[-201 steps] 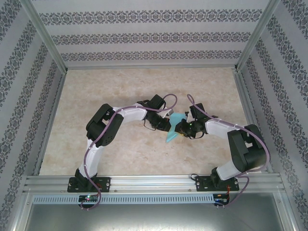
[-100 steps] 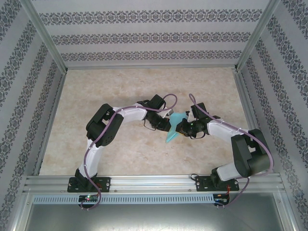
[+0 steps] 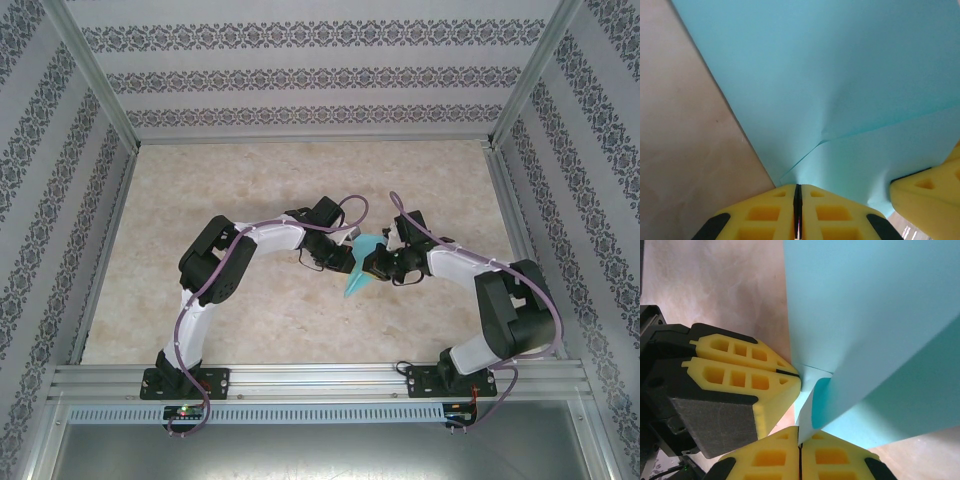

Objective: Fold a paper plane with a square sheet of paper (pick it up from the middle)
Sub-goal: Fourth fold the wing at the center of the table.

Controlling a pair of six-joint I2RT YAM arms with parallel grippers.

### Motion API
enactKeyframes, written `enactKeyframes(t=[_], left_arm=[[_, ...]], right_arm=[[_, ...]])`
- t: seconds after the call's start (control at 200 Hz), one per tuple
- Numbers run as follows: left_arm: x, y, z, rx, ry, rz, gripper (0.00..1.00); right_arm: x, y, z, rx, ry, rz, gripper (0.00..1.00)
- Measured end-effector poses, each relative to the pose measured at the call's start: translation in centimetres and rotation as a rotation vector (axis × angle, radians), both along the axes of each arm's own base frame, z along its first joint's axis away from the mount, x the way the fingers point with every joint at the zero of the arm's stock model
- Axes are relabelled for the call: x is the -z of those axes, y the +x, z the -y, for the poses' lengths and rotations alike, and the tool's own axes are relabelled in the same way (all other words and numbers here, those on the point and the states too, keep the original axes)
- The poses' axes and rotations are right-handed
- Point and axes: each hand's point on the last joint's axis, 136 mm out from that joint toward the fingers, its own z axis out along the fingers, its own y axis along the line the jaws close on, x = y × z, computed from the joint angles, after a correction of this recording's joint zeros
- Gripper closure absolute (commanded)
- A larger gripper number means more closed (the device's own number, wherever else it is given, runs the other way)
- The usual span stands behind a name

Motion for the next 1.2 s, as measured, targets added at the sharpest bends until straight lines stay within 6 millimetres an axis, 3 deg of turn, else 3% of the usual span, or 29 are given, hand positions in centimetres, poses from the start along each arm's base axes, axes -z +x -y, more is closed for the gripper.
enactKeyframes(t=[0.355, 0.53, 0.899, 1.199], left_arm=[[0.0, 0.0, 0.0, 0.000, 0.000, 0.001, 0.87], [0.0, 0.0, 0.0, 0.000, 0.000, 0.000, 0.87], [0.0, 0.0, 0.0, 0.000, -0.001, 0.000, 0.87], [0.0, 0.0, 0.0, 0.000, -0.001, 0.000, 0.87]], right_arm=[[0.4, 0.9, -0.4, -0.005, 0.004, -0.018, 0.88], [0.4, 1.1, -0.6, -0.009, 0.003, -0.016, 0.81], [-1.1, 1.6, -0.2, 0.006, 0.016, 0.029, 0.79], [-1.3, 1.7, 0.0, 0.012, 0.016, 0.031, 0.78]])
